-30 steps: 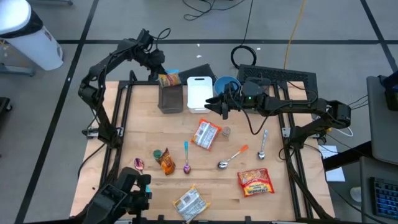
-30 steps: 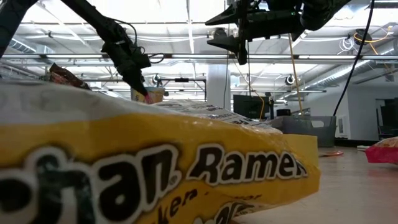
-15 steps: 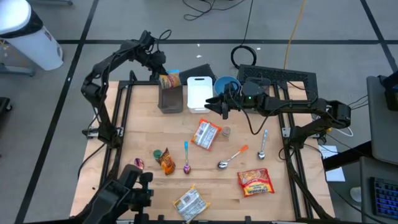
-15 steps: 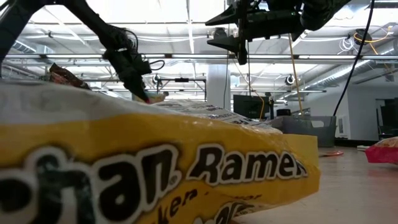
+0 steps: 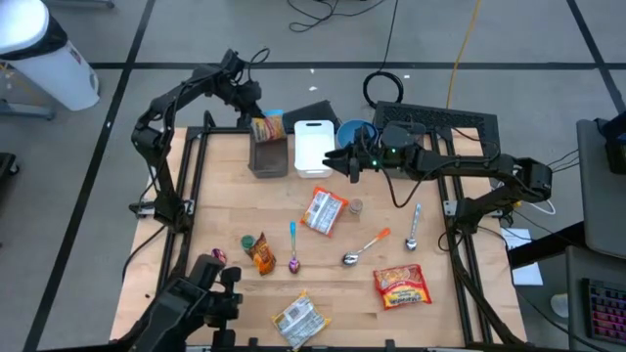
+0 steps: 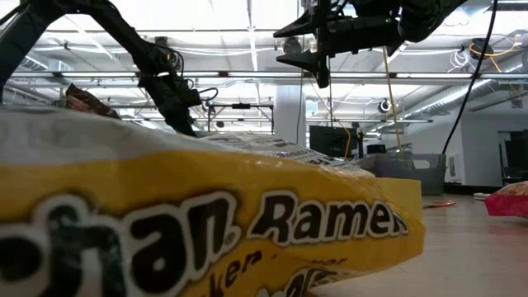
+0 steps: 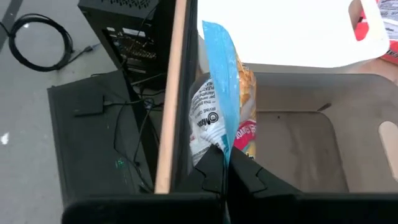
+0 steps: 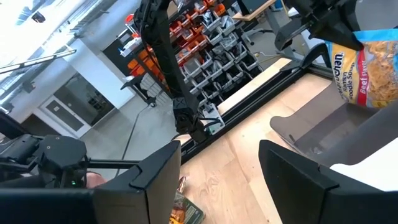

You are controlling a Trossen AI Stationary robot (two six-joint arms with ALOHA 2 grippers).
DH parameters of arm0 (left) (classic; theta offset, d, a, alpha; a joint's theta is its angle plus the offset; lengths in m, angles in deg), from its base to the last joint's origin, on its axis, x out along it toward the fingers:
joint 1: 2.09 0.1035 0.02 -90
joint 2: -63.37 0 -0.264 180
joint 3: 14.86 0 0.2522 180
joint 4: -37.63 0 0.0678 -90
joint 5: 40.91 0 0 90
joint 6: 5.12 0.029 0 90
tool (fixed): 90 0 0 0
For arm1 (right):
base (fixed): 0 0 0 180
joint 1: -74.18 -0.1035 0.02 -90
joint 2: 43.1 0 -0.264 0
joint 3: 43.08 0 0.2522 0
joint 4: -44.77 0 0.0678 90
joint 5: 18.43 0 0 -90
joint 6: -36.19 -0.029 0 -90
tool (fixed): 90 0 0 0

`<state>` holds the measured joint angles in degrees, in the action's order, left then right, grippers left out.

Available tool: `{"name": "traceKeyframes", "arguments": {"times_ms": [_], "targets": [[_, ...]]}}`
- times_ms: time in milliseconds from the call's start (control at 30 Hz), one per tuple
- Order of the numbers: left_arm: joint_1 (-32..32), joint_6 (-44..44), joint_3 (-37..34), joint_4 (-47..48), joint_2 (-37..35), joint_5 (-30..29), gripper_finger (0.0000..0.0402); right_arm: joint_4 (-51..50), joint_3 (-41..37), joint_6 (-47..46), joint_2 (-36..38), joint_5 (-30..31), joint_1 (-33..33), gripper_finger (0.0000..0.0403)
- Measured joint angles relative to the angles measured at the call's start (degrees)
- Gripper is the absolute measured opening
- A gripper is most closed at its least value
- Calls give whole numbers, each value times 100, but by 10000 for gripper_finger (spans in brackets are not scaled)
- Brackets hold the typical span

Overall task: Pick & Place Food Item
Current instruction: Put the blue noodle pack into the left black bin

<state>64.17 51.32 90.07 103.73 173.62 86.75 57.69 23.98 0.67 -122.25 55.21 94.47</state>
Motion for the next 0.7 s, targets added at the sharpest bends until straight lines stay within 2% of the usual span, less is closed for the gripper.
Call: {"name": "traceKeyframes", "arguments": {"times_ms": [600,700], "targets": [[111,-114,0,-17,152,-24,0,0,0,-3,0,2,201,212],[68,-199,0,-29,283,-209,0,0,0,-5,0,-11,217,212]]}}
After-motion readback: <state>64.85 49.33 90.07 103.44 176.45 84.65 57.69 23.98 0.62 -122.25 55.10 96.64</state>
